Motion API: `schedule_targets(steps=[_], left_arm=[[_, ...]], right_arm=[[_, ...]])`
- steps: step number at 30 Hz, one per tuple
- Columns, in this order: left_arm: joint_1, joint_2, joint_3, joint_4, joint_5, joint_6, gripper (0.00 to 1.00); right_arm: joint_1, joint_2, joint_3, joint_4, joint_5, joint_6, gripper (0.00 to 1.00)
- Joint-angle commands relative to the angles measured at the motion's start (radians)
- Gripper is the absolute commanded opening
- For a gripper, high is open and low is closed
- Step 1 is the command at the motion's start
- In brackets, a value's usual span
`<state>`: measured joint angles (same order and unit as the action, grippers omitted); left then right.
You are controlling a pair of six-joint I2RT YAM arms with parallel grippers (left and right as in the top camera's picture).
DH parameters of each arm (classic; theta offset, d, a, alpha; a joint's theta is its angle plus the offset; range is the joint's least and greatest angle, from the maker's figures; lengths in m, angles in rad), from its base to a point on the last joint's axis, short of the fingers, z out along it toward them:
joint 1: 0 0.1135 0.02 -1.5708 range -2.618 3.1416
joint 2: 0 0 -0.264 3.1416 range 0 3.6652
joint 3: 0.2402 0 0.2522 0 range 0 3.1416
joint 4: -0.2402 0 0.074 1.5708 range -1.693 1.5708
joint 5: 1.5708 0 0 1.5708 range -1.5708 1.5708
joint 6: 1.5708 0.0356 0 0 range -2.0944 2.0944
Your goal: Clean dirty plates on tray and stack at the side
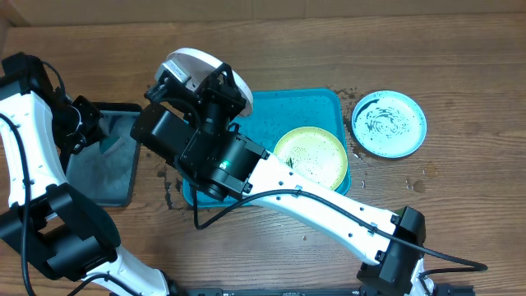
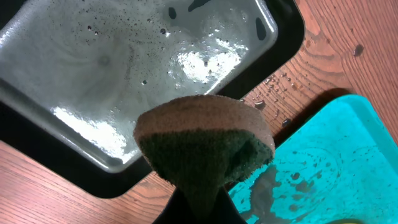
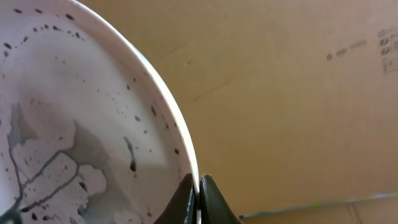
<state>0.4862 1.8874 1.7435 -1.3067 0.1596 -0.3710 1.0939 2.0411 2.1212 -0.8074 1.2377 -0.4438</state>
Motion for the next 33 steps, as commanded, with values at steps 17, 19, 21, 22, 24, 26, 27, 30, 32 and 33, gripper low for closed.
schedule_targets(steps=[17,19,21,22,24,26,27,30,32,33], left_arm=[[-0.002,-0.016,-0.008,0.005,-0.005,-0.018,0.04],[-0.002,-0.016,-0.008,0.005,-0.005,-0.018,0.04],[-0.002,-0.016,-0.008,0.005,-0.005,-0.018,0.04],[-0.002,-0.016,-0.008,0.004,-0.005,-0.018,0.04],[-0.002,-0.016,-0.008,0.003,-0.005,-0.018,0.04],[-0.002,-0.016,-0.008,0.002,-0.003,-0.018,0.04],[-0.002,-0.016,-0.008,0.002,0.000,-0.018,0.04],[-0.003,-0.016,-0.008,0.002,0.008,-0.018,0.04],[-0.002,-0.016,-0.008,0.002,0.010,-0.018,0.04],[-0.002,-0.016,-0.008,0.003,0.010,-0.018,0.04]], right_arm=[[-0.004,-0.018,0.018,0.018,0.019,-0.030,0.04],[-0.013,-0.018,0.018,-0.010,-0.014,0.031,0.04],[-0.035,-0.018,0.017,-0.087,-0.110,0.165,0.04],[-0.050,-0.018,0.015,-0.124,-0.179,0.229,0.04],[-0.106,-0.017,-0.005,-0.183,-0.430,0.336,0.04],[-0.181,-0.014,-0.049,-0.187,-0.674,0.363,0.04],[-0.229,-0.011,-0.074,-0.190,-0.754,0.380,0.04],[-0.302,-0.014,-0.077,-0.237,-0.799,0.536,0.04],[-0.338,-0.028,-0.077,-0.237,-0.858,0.612,0.04],[-0.355,-0.033,-0.077,-0.233,-0.908,0.616,0.04]])
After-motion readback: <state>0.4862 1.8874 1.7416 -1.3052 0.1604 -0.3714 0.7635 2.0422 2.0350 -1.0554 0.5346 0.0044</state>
